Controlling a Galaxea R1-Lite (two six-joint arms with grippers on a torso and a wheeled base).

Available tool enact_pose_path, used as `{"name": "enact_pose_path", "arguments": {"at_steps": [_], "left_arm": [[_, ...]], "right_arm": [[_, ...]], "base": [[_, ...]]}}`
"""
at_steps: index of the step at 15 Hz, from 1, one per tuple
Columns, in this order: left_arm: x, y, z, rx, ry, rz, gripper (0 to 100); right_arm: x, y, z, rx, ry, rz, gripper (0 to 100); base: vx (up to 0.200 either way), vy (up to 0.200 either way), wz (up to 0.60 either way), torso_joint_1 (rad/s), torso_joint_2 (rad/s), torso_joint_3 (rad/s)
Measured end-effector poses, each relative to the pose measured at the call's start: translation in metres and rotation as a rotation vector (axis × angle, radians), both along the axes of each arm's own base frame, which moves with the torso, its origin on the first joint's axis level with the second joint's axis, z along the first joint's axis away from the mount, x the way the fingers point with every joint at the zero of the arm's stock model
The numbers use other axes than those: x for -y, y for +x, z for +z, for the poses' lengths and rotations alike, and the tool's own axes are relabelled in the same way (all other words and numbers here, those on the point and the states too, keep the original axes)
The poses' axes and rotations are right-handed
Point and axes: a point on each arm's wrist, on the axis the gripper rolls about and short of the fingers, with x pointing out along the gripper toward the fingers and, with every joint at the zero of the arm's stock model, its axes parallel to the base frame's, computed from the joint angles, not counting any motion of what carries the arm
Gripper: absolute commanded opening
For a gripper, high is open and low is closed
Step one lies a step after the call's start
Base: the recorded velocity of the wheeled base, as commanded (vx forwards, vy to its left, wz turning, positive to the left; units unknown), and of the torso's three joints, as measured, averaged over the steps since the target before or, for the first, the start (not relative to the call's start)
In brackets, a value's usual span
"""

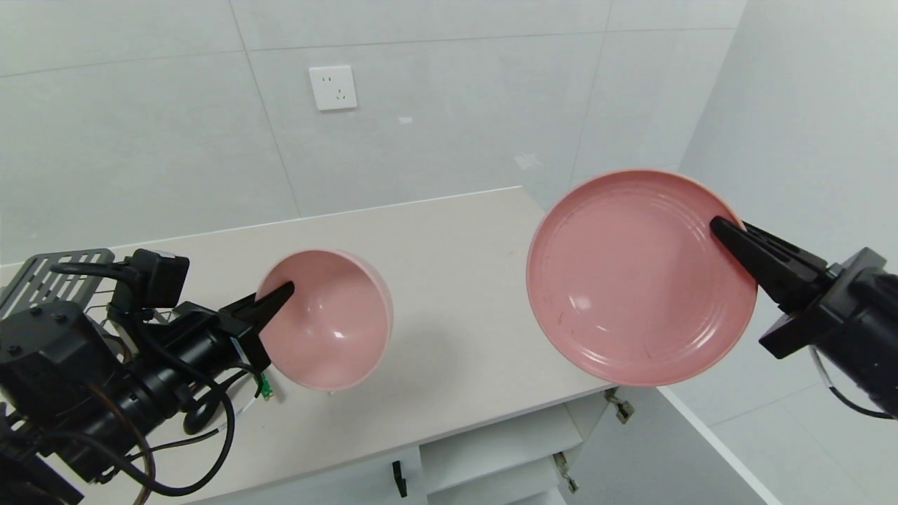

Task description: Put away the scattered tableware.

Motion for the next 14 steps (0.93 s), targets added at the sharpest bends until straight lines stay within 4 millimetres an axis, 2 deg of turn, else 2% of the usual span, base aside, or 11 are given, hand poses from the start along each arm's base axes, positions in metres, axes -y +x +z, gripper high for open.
{"name": "enact_pose_path", "arguments": {"at_steps": [4, 8, 12, 14], "left_arm": [[-0.003, -0.003, 0.001, 0.015, 0.031, 0.012, 0], [-0.003, -0.006, 0.002, 0.024, 0.032, 0.01, 0], [-0.003, -0.007, 0.004, 0.037, 0.04, 0.005, 0], [-0.003, -0.007, 0.004, 0.048, 0.06, 0.007, 0]], "right_arm": [[-0.005, 0.01, -0.01, -0.035, -0.028, -0.003, 0], [-0.006, 0.012, -0.013, -0.046, -0.034, -0.001, 0], [-0.007, 0.013, -0.012, -0.039, -0.031, 0.0, 0], [-0.007, 0.013, -0.012, -0.041, -0.033, -0.001, 0]], "base": [[-0.2, 0.0, 0.0, 0.005, 0.0, 0.004], [-0.2, 0.0, 0.0, -0.012, 0.0, 0.004], [0.0, 0.0, 0.0, 0.0, 0.0, 0.0], [-0.2, -0.2, 0.0, 0.019, 0.01, -0.002]]}}
